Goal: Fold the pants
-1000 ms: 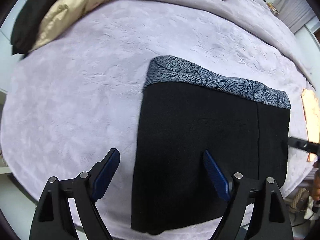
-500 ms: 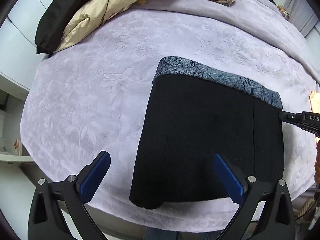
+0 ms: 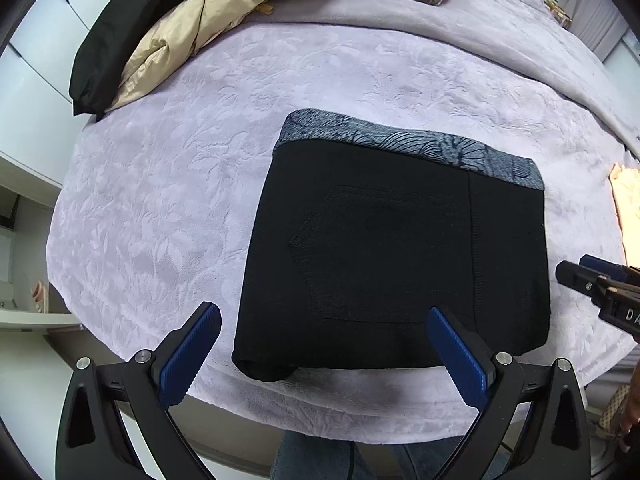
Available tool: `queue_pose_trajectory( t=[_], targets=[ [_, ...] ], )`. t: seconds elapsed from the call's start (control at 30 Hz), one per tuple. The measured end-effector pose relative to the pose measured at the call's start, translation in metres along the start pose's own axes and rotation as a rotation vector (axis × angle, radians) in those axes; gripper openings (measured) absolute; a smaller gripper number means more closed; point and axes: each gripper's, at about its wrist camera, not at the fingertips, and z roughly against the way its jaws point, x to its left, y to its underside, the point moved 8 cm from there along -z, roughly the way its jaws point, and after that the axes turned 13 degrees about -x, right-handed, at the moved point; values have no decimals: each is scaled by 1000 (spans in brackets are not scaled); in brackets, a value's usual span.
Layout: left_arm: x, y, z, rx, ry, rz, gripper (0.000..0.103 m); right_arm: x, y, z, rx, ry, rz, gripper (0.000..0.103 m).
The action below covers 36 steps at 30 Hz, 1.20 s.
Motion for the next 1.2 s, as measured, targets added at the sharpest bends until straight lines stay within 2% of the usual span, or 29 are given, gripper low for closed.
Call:
queue_pose_trajectory(
  t=[0.03,0.17,0.27,0.4,0.53,0.67,1.2],
  targets=[
    [-2,0,1,0,2,-6,103,0,1,2,1,3,1,67],
    [-3,-4,5,-15,-1,-23,103,5,2,9,-10,16,1,78],
    [-2,-7,8,-26,-2,-20,103,11,2,12,-22,10,-2,81],
    [0,-8,10,-26,-3,-14,103,19,1,15,-36,46,18,89],
    [5,-9,11,-19,14,-11,103,26,-3,20,-64,94,45,103],
    [13,-10,16,-28,-5,-51,103,32,-7,29,-92,123,38,103],
    [34,4,28,-84,42,-78,103,66,17,36,-110,174,-7,103]
  ],
)
